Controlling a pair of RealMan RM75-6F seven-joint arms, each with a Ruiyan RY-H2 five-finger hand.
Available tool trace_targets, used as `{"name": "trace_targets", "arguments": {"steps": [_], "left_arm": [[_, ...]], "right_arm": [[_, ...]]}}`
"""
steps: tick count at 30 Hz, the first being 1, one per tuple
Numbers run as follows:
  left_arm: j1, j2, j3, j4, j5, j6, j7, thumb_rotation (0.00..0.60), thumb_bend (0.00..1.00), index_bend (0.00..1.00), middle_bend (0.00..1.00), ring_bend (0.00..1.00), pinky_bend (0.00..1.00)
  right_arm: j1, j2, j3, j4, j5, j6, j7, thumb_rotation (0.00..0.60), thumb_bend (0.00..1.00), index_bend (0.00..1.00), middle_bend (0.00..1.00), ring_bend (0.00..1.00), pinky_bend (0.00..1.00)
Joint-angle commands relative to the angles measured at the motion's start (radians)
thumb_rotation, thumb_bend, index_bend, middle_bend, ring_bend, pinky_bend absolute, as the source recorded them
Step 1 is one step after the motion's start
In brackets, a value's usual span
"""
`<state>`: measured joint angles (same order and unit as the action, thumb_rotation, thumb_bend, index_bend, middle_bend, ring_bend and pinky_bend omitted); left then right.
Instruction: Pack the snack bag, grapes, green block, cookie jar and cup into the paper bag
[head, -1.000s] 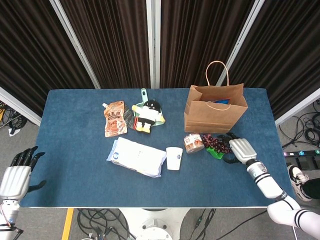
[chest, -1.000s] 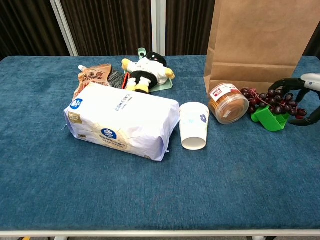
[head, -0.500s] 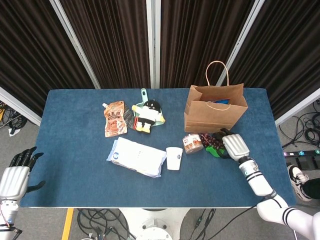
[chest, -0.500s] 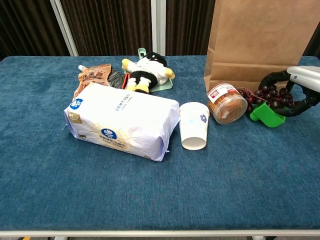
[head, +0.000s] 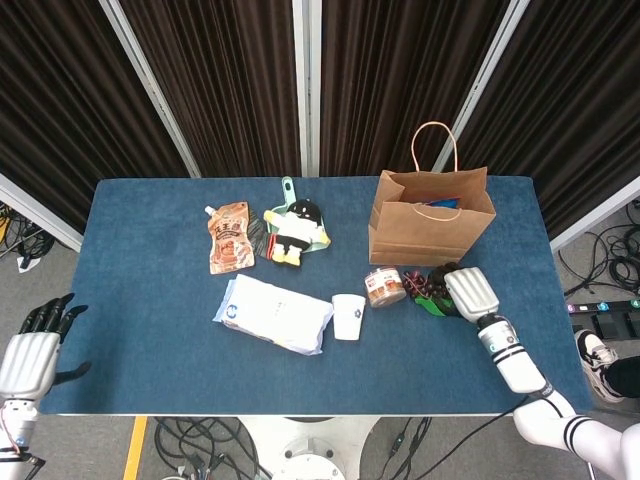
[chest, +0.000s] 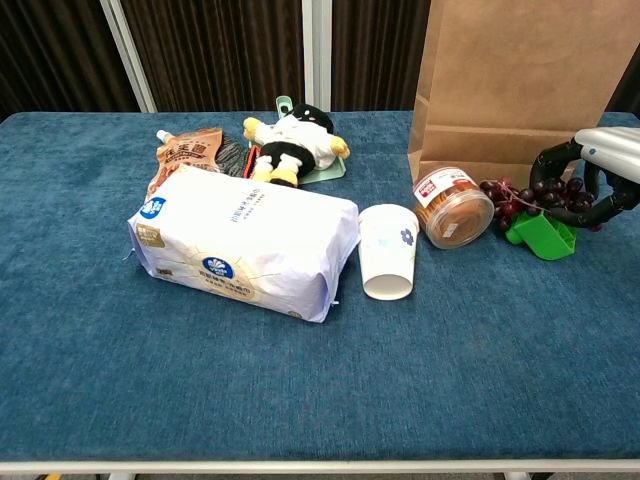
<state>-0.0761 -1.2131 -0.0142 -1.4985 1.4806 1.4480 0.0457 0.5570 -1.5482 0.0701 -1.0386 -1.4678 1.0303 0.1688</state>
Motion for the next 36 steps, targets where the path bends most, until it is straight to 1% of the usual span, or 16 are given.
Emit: {"name": "trace_targets", "arguments": {"steps": [1,3,6,14,18,21,23,26,29,32,36], "left_arm": [[-0.001,0.001,-0.001,-0.001,0.000,-0.001,0.001,0.600,0.00,0.25,0.18,0.11,0.15],[-0.001,0.002,-0.001,-0.003,-0.002,-0.002,0.002,0.600,0.00,0.25,0.18,0.11,0.15],[0.001,0.003,0.000,-0.004,-0.003,0.001,0.002,0.600,0.00,0.25,0.18,0.11,0.15],[0.000,0.004,0.000,-0.009,0.002,0.004,0.008,0.600,0.00,0.25,0.18,0.11,0.15],[0.000,0.009,-0.001,-0.015,0.005,0.008,0.014,0.600,0.00,0.25,0.18,0.11,0.15],[0.000,0.014,-0.002,-0.021,0.006,0.010,0.019,0.600,0.00,0.25,0.18,0.11,0.15],[-0.002,0.016,-0.003,-0.025,0.005,0.008,0.021,0.600,0.00,0.25,0.18,0.11,0.15],[-0.003,0.018,-0.002,-0.031,0.007,0.008,0.027,0.600,0.00,0.25,0.18,0.11,0.15],[-0.003,0.019,-0.002,-0.035,0.009,0.010,0.031,0.600,0.00,0.25,0.18,0.11,0.15],[-0.001,0.020,0.000,-0.038,0.011,0.012,0.035,0.600,0.00,0.25,0.18,0.11,0.15],[0.000,0.021,0.000,-0.040,0.010,0.014,0.036,0.600,0.00,0.25,0.18,0.11,0.15]], "right_arm": [[-0.003,-0.002,-0.002,0.003,-0.014,0.022,0.015,0.600,0.36,0.64,0.47,0.36,0.62],[-0.005,0.000,-0.003,0.005,-0.024,0.038,0.024,0.600,0.37,0.66,0.50,0.39,0.66],[-0.009,0.011,-0.004,-0.003,-0.033,0.057,0.031,0.600,0.37,0.68,0.52,0.41,0.68],[-0.026,0.072,-0.006,-0.081,-0.077,0.144,0.040,0.600,0.38,0.73,0.56,0.46,0.74],[-0.038,0.128,0.001,-0.164,-0.108,0.214,0.059,0.600,0.38,0.74,0.57,0.46,0.74],[-0.041,0.203,0.008,-0.275,-0.150,0.272,0.099,0.600,0.38,0.74,0.57,0.46,0.74],[-0.041,0.248,0.021,-0.340,-0.174,0.308,0.099,0.600,0.38,0.74,0.57,0.46,0.74],[-0.030,0.332,0.058,-0.452,-0.190,0.341,0.082,0.600,0.38,0.74,0.57,0.46,0.74],[-0.010,0.412,0.115,-0.543,-0.164,0.342,0.065,0.600,0.38,0.74,0.57,0.46,0.74],[0.011,0.474,0.177,-0.599,-0.118,0.331,0.046,0.600,0.38,0.74,0.57,0.46,0.74],[0.047,0.535,0.266,-0.630,0.010,0.270,0.080,0.600,0.38,0.74,0.57,0.46,0.74]]}}
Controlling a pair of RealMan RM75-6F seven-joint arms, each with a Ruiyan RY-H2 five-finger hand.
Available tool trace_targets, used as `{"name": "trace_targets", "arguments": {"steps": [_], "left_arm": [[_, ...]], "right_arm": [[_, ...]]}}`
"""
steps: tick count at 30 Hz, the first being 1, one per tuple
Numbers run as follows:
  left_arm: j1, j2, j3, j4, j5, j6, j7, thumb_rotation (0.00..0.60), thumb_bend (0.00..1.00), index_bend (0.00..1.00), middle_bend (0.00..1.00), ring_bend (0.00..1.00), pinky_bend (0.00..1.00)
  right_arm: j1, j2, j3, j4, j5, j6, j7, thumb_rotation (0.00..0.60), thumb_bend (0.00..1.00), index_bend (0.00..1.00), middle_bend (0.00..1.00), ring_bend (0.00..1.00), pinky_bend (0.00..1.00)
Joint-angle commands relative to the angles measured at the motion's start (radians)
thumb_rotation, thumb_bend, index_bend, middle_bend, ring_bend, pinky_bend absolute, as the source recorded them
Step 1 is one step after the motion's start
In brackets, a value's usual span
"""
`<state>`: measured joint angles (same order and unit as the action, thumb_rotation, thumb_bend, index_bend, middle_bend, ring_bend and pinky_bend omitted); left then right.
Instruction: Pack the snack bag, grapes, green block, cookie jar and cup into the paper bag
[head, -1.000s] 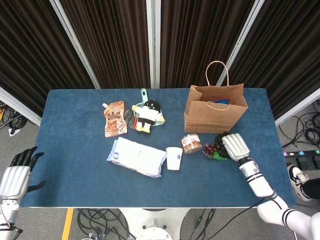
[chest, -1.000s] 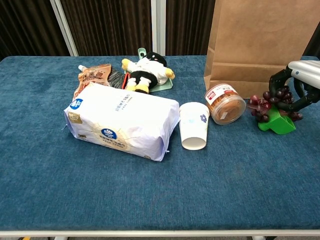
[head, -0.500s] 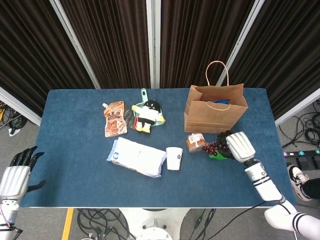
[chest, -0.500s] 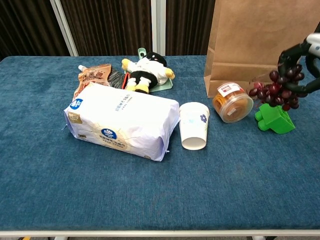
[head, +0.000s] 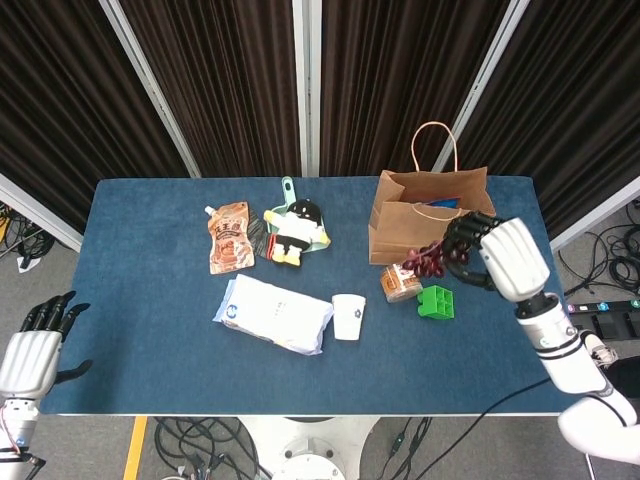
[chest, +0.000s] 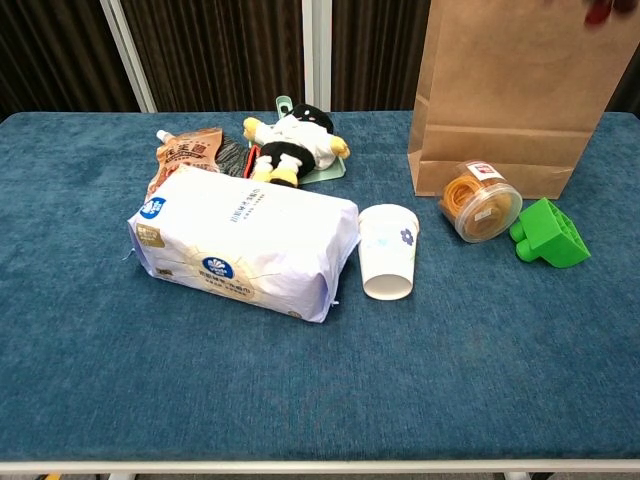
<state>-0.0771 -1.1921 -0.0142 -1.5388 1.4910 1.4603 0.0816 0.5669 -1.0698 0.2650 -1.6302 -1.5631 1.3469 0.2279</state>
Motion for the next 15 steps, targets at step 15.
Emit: {"name": "trace_targets", "arguments": {"steps": [15], "left_arm": [[-0.003,-0.003,0.000,-0.001,-0.009,-0.012,0.004,0.600,0.00,0.25,0.18,0.11,0.15]], "right_arm": [[0.238,-0.024,0.155,0.218,0.496,-0.393,-0.125,0.600,0.38,0.74,0.57,0.45,0.74]]}}
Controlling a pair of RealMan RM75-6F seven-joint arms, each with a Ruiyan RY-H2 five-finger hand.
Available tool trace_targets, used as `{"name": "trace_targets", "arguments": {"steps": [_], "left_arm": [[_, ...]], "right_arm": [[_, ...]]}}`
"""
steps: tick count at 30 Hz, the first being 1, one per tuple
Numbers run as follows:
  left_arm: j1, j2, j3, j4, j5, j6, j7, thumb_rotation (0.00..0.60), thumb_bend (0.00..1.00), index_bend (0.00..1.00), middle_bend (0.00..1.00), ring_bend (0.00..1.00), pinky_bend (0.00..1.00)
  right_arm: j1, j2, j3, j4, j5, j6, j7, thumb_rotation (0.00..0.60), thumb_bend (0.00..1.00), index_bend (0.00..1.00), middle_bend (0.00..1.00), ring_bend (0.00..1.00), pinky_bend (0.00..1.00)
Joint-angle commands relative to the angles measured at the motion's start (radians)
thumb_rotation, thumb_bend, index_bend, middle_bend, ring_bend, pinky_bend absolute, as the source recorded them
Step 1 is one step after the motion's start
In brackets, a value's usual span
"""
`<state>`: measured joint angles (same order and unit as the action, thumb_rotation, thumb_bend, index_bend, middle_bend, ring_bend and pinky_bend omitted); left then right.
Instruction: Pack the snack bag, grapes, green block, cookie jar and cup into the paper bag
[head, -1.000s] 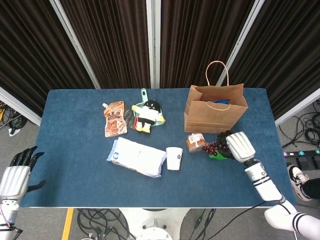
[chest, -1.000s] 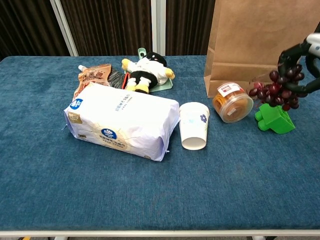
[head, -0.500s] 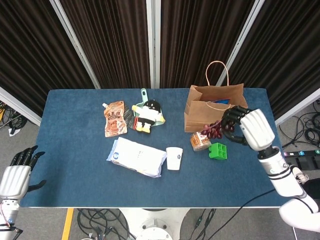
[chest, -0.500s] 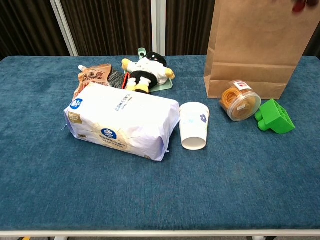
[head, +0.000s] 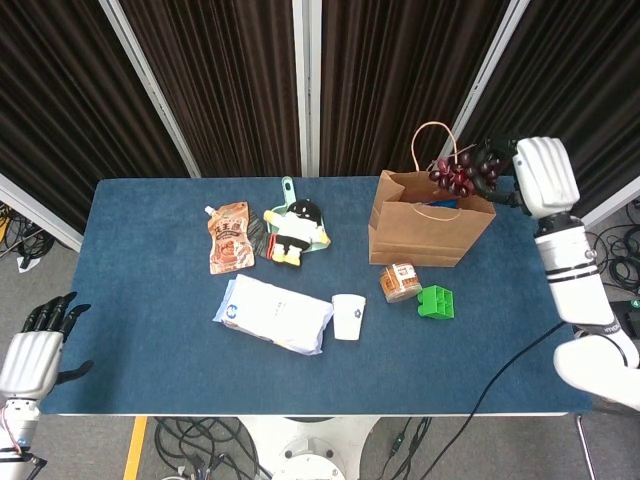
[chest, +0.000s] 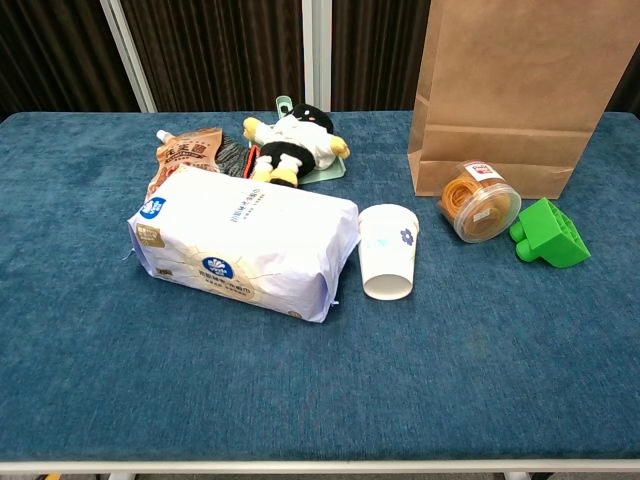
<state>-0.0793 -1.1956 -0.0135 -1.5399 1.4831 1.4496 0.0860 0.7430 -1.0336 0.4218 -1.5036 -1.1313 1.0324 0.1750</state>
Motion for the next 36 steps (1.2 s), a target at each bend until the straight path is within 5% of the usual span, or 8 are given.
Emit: {"name": "trace_targets", "arguments": {"steps": [1,12,18,21,26,30,36], "left_arm": [[-0.001,0.002,-0.001,0.000,-0.003,-0.002,-0.001,0.600,0.00,0.25,0.18,0.11,0.15],[-0.001,-0.001,0.000,0.000,-0.017,-0.015,0.000,0.600,0.00,0.25,0.18,0.11,0.15],[-0.004,-0.001,-0.002,-0.001,-0.012,-0.012,0.001,0.600,0.00,0.25,0.18,0.11,0.15],[-0.004,-0.001,-0.001,-0.001,-0.012,-0.013,0.002,0.600,0.00,0.25,0.18,0.11,0.15],[-0.004,-0.001,-0.003,-0.001,-0.007,-0.007,0.000,0.600,0.00,0.25,0.18,0.11,0.15],[-0.005,0.001,-0.003,0.000,0.000,-0.002,-0.001,0.600,0.00,0.25,0.18,0.11,0.15],[-0.009,0.001,-0.004,0.001,0.012,0.004,-0.005,0.600,0.00,0.25,0.18,0.11,0.15]], "right_arm": [[0.073,-0.076,-0.005,0.114,0.077,-0.092,-0.087,0.600,0.38,0.74,0.57,0.45,0.73],[0.120,-0.175,-0.045,0.250,0.138,-0.213,-0.113,0.600,0.35,0.64,0.54,0.39,0.66],[0.117,-0.139,-0.060,0.212,0.126,-0.283,-0.083,0.600,0.24,0.16,0.28,0.09,0.33],[0.109,-0.121,-0.060,0.193,0.118,-0.278,-0.075,0.600,0.23,0.04,0.19,0.01,0.23],[0.071,-0.073,-0.058,0.129,0.080,-0.234,-0.045,0.600,0.19,0.00,0.16,0.00,0.19],[-0.014,-0.018,-0.059,0.027,-0.027,-0.095,0.028,0.600,0.11,0.01,0.20,0.00,0.18],[-0.192,0.087,-0.154,-0.102,-0.248,0.115,0.140,0.600,0.03,0.20,0.34,0.18,0.42]]}}
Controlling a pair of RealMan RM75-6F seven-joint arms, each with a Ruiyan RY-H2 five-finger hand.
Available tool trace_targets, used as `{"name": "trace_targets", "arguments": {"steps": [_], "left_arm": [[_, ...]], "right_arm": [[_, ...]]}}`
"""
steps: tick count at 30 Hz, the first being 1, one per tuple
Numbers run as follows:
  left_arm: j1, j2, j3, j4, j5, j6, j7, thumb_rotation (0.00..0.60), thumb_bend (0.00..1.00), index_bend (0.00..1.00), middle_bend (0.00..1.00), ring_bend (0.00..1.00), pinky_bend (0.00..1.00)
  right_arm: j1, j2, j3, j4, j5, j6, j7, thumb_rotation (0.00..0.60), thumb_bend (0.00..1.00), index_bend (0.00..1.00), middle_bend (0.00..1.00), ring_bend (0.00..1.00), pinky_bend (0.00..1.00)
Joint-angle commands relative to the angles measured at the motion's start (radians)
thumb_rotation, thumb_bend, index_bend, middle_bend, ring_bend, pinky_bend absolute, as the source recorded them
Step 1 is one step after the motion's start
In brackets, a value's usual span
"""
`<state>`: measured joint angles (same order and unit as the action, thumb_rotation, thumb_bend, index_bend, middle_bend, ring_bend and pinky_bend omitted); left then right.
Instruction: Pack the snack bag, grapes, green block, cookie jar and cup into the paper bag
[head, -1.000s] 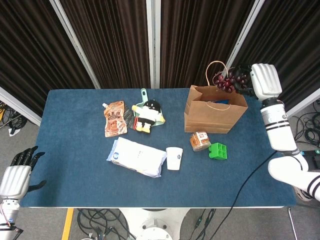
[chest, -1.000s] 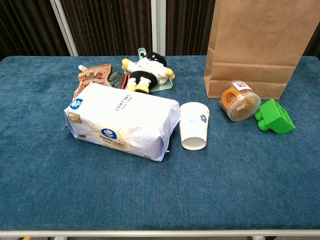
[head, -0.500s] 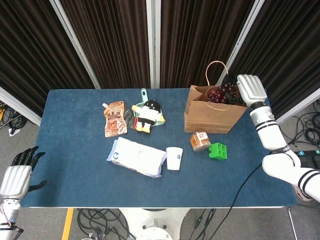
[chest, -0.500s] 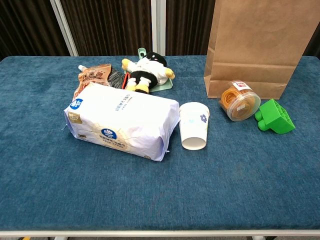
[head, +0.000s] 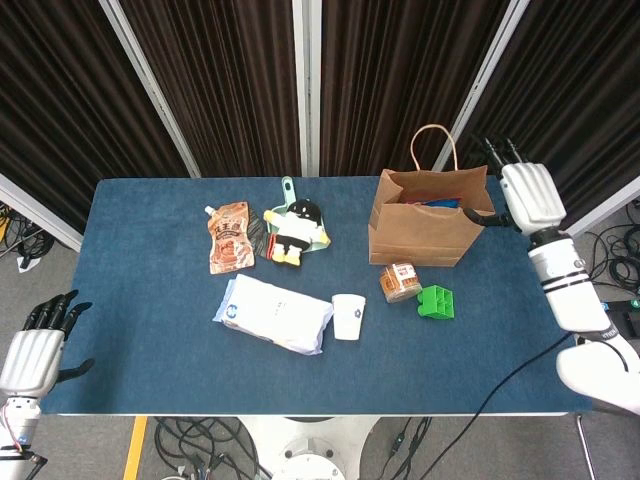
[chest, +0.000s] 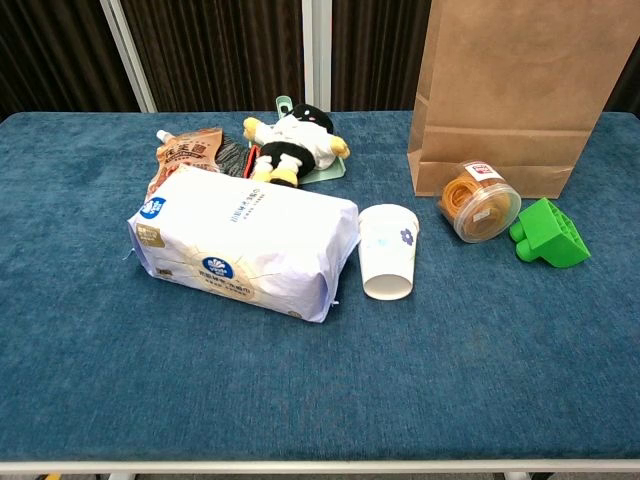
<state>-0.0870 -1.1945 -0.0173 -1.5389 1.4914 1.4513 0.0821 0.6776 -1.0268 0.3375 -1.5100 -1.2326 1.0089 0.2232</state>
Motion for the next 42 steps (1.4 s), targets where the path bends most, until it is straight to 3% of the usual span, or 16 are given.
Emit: {"name": "trace_targets", "arguments": {"steps": [1,4,9,12,15,19,22,27,37,42], "left_arm": [[-0.002,0.000,-0.001,0.000,0.006,0.004,-0.001,0.600,0.00,0.25,0.18,0.11,0.15],[-0.004,0.001,0.000,-0.002,0.013,0.007,-0.001,0.600,0.00,0.25,0.18,0.11,0.15],[-0.004,0.005,0.001,-0.010,0.024,0.014,0.004,0.600,0.00,0.25,0.18,0.11,0.15],[-0.004,0.006,0.002,-0.015,0.029,0.018,0.009,0.600,0.00,0.25,0.18,0.11,0.15],[-0.005,0.005,0.003,-0.018,0.034,0.020,0.012,0.600,0.00,0.25,0.18,0.11,0.15],[-0.007,0.003,0.004,-0.018,0.038,0.020,0.013,0.600,0.00,0.25,0.18,0.11,0.15],[-0.006,0.001,0.003,-0.016,0.038,0.023,0.011,0.600,0.00,0.25,0.18,0.11,0.15],[-0.005,-0.006,0.005,-0.006,0.031,0.019,0.002,0.600,0.00,0.25,0.18,0.11,0.15],[-0.003,-0.013,0.007,0.016,0.024,0.013,-0.018,0.600,0.00,0.25,0.18,0.11,0.15],[0.000,-0.016,0.008,0.024,0.018,0.012,-0.026,0.600,0.00,0.25,0.18,0.11,0.15]], "right_arm": [[-0.152,0.092,-0.090,-0.104,-0.176,0.160,0.111,0.600,0.02,0.22,0.35,0.20,0.43],[-0.223,0.111,-0.155,-0.101,-0.251,0.218,0.172,0.600,0.01,0.25,0.39,0.24,0.44],[-0.297,0.121,-0.257,-0.068,-0.325,0.228,0.257,0.600,0.01,0.25,0.37,0.24,0.44],[-0.319,0.096,-0.300,-0.040,-0.344,0.213,0.265,0.600,0.01,0.25,0.35,0.23,0.44],[-0.316,0.045,-0.321,-0.004,-0.329,0.163,0.228,0.600,0.01,0.22,0.30,0.19,0.38],[-0.283,-0.034,-0.318,0.031,-0.274,0.067,0.107,0.600,0.00,0.05,0.18,0.05,0.26],[-0.260,-0.117,-0.302,0.068,-0.229,0.029,-0.020,0.600,0.00,0.02,0.14,0.01,0.23],[-0.224,-0.262,-0.273,0.160,-0.156,-0.025,-0.123,0.600,0.00,0.01,0.14,0.01,0.23],[-0.164,-0.469,-0.248,0.372,-0.109,-0.107,-0.128,0.600,0.05,0.02,0.18,0.02,0.23],[-0.140,-0.522,-0.251,0.427,-0.136,-0.118,-0.086,0.600,0.08,0.12,0.25,0.08,0.27]]}}
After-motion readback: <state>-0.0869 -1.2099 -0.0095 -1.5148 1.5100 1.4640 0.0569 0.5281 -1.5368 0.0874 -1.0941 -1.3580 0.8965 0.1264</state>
